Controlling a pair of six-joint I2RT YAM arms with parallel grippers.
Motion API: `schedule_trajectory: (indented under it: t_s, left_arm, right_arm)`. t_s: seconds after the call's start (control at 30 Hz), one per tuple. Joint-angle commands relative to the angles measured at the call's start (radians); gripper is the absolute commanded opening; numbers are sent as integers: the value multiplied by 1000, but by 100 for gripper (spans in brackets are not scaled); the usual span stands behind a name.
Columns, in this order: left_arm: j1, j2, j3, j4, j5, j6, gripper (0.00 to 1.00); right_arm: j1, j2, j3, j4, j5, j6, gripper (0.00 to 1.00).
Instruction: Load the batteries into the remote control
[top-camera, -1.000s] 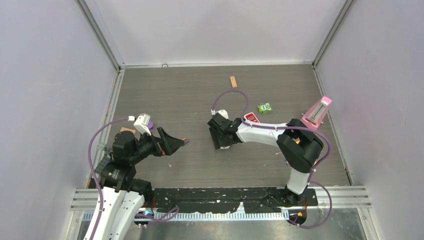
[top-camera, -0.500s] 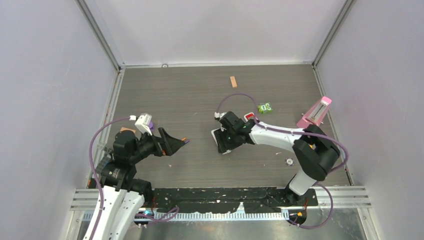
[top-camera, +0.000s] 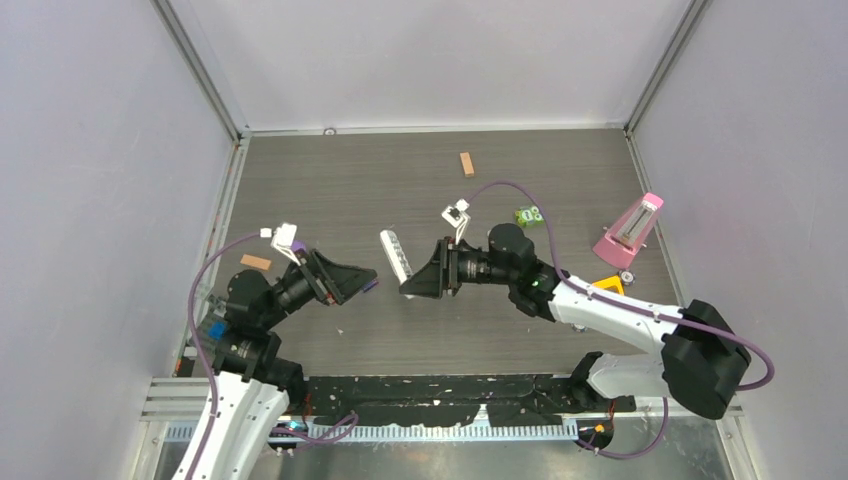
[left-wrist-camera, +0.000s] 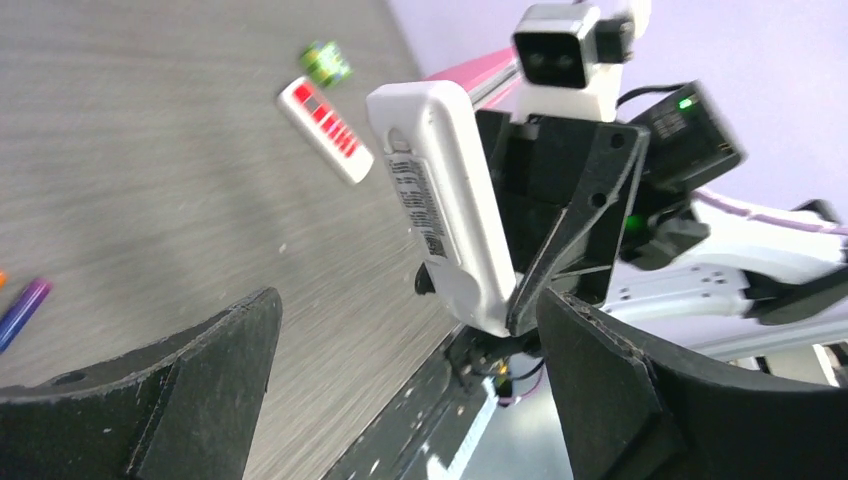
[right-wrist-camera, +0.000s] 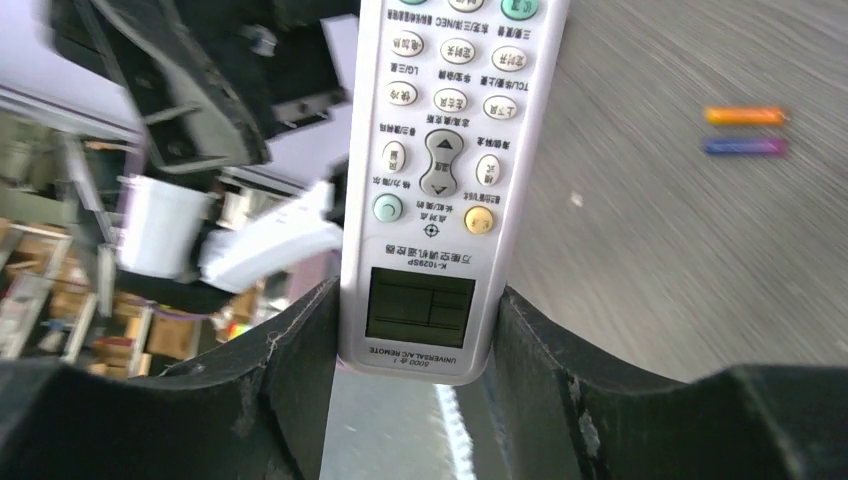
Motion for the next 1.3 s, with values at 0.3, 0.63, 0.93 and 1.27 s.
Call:
schedule_trajectory:
  t_s: [0.3, 0.63, 0.93, 1.27]
  left_arm:
    - [-22, -38, -85, 649, -26, -346, 99]
    - [-135, 76, -72, 784, -65, -370, 99]
    - [-202, 180, -43, 815, -79, -338, 99]
    - [-270, 281, -23, 810, -65, -262, 45]
  right_arm:
    - [45, -86, -19, 555, -8, 349, 27]
    - [88, -16, -16, 643, 8, 374, 27]
    - [105, 19, -10, 611, 10, 335, 27]
    - [106, 20, 7, 492, 19, 250, 26]
